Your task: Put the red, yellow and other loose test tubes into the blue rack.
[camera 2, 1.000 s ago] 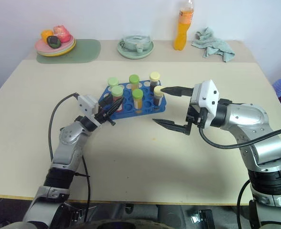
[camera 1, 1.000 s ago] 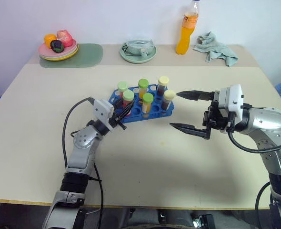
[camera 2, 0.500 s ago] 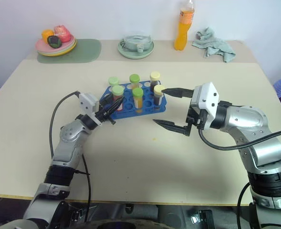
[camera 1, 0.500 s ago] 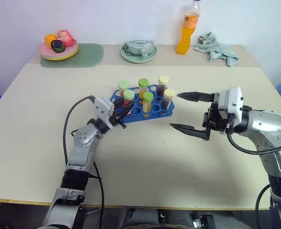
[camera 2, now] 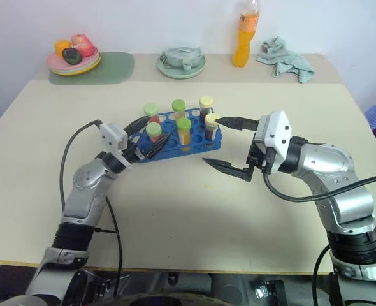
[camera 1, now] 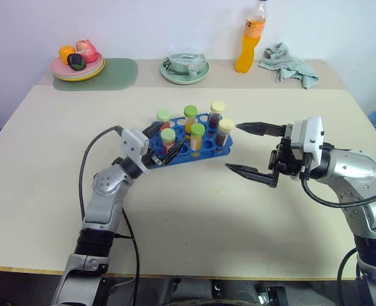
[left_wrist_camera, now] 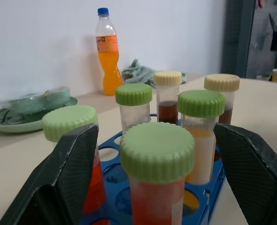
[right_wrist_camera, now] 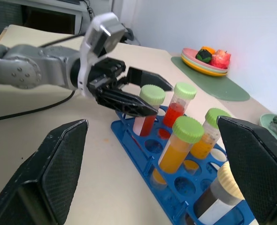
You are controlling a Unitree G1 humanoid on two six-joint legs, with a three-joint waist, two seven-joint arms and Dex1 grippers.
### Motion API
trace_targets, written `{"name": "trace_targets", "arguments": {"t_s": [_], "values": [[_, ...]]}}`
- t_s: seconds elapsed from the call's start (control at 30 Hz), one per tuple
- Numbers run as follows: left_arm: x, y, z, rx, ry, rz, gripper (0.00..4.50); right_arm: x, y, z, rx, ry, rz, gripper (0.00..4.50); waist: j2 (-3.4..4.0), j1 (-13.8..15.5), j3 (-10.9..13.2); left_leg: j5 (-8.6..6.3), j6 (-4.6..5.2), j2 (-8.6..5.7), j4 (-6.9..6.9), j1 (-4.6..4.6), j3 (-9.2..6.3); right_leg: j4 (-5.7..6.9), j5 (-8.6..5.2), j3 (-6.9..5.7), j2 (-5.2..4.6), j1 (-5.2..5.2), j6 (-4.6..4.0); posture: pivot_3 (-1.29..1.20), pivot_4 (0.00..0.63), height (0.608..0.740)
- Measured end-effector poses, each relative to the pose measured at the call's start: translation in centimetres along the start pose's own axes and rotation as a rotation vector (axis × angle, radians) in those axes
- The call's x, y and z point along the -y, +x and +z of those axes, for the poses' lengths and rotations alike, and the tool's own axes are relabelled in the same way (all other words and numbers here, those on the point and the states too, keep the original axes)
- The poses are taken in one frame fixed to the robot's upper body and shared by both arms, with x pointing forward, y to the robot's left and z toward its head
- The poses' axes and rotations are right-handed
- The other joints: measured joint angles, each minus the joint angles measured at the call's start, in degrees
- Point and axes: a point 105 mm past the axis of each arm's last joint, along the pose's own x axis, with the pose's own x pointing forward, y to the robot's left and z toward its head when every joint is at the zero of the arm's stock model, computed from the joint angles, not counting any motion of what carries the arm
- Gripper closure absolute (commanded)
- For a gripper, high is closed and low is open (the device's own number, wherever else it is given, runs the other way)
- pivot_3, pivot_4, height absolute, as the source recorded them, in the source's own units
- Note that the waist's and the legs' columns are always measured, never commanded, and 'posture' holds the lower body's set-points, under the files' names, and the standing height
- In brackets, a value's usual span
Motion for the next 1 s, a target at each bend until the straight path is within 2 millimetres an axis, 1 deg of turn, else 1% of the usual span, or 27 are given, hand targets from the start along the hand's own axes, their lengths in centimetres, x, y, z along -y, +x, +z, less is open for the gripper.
{"name": "trace_targets", "arguments": {"t_s": [0.13, 0.3, 0.43, 0.5, 0.57, 0.63, 0.73, 0.8, 0.83, 0.9, 1.0], "values": [[0.1, -0.7, 0.0, -0.047, 0.016, -0.002, 0.38, -0.3, -0.3, -0.8, -0.015, 0.021, -0.007, 0.00, 0.00, 0.0, 0.0, 0.00, 0.00, 0.00, 0.00, 0.00, 0.00, 0.01, 0.00, 0.01, 0.00, 0.00, 0.00, 0.00, 0.150, 0.740], [-0.3, -2.2, 0.0, -0.119, 0.086, 0.048, 0.38, -0.9, -0.8, -2.2, -0.044, 0.043, -0.028, 0.00, 0.00, 0.1, 0.0, 0.00, -0.01, 0.00, 0.00, 0.01, 0.00, 0.01, 0.00, 0.01, 0.00, 0.01, 0.00, 0.00, 0.150, 0.740], [-1.3, -4.6, -0.2, -0.142, 0.114, 0.098, 0.38, -1.1, -1.8, -4.8, -0.094, 0.106, -0.095, 0.00, 0.04, 0.0, 0.0, 0.00, -0.01, 0.00, -0.03, 0.03, 0.01, 0.01, -0.01, 0.03, 0.01, 0.01, -0.01, 0.00, 0.150, 0.740], [-1.5, -5.5, -0.2, -0.140, 0.102, 0.123, 0.38, -1.1, -2.4, -5.9, -0.109, 0.134, -0.141, 0.00, 0.04, 0.1, 0.0, 0.00, -0.02, 0.00, -0.01, 0.04, 0.01, 0.01, -0.01, 0.02, 0.01, 0.03, -0.02, 0.00, 0.150, 0.740], [-1.6, -6.3, 0.0, -0.144, 0.097, 0.110, 0.38, -1.0, -3.6, -6.9, -0.133, 0.149, -0.188, 0.00, 0.04, 0.3, 0.0, 0.00, -0.02, 0.00, 0.00, 0.04, 0.00, -0.02, -0.01, 0.01, 0.01, 0.03, -0.03, 0.00, 0.150, 0.740], [-1.8, -7.5, 0.4, -0.165, 0.099, 0.095, 0.38, -1.5, -5.1, -8.0, -0.164, 0.171, -0.230, 0.00, 0.05, 0.1, 0.0, -0.01, -0.02, 0.00, -0.04, 0.04, 0.01, -0.03, -0.02, 0.03, 0.01, 0.03, -0.03, 0.00, 0.150, 0.740], [-1.8, -9.9, 0.3, -0.222, 0.049, 0.102, 0.38, -2.5, -7.7, -9.6, -0.219, 0.213, -0.294, 0.00, 0.19, -0.1, -0.1, -0.02, -0.01, 0.00, -0.10, 0.06, 0.02, 0.00, -0.02, 0.07, 0.01, 0.00, -0.03, 0.00, 0.150, 0.740], [-1.5, -11.3, 0.2, -0.256, 0.008, 0.085, 0.38, -2.8, -8.9, -9.9, -0.242, 0.210, -0.326, 0.00, 0.28, -0.1, -0.1, -0.02, -0.02, 0.02, -0.10, 0.13, 0.03, 0.04, -0.05, 0.10, 0.02, 0.04, -0.09, 0.00, 0.150, 0.740], [-1.4, -12.5, 0.0, -0.294, -0.011, 0.069, 0.38, -3.0, -9.7, -10.0, -0.256, 0.209, -0.347, 0.00, 0.31, -0.1, -0.1, -0.02, -0.02, 0.04, -0.12, 0.21, 0.02, 0.06, -0.15, 0.09, 0.03, 0.10, -0.25, 0.00, 0.150, 0.740], [-1.5, -14.2, -0.1, -0.346, -0.047, 0.057, 0.38, -3.3, -11.0, -10.2, -0.280, 0.209, -0.378, 0.00, 0.39, -0.1, -0.1, -0.02, -0.03, 0.05, -0.14, 0.31, 0.02, 0.04, -0.25, 0.10, 0.03, 0.24, -0.38, 0.00, 0.150, 0.740], [-1.5, -14.5, 0.2, -0.354, -0.061, 0.041, 0.38, -3.4, -11.9, -10.1, -0.291, 0.199, -0.401, 0.00, 0.45, 0.0, -0.1, -0.03, -0.02, 0.05, -0.11, 0.33, 0.07, 0.02, -0.26, 0.12, -0.04, 0.40, -0.38, 0.00, 0.150, 0.740]]}}
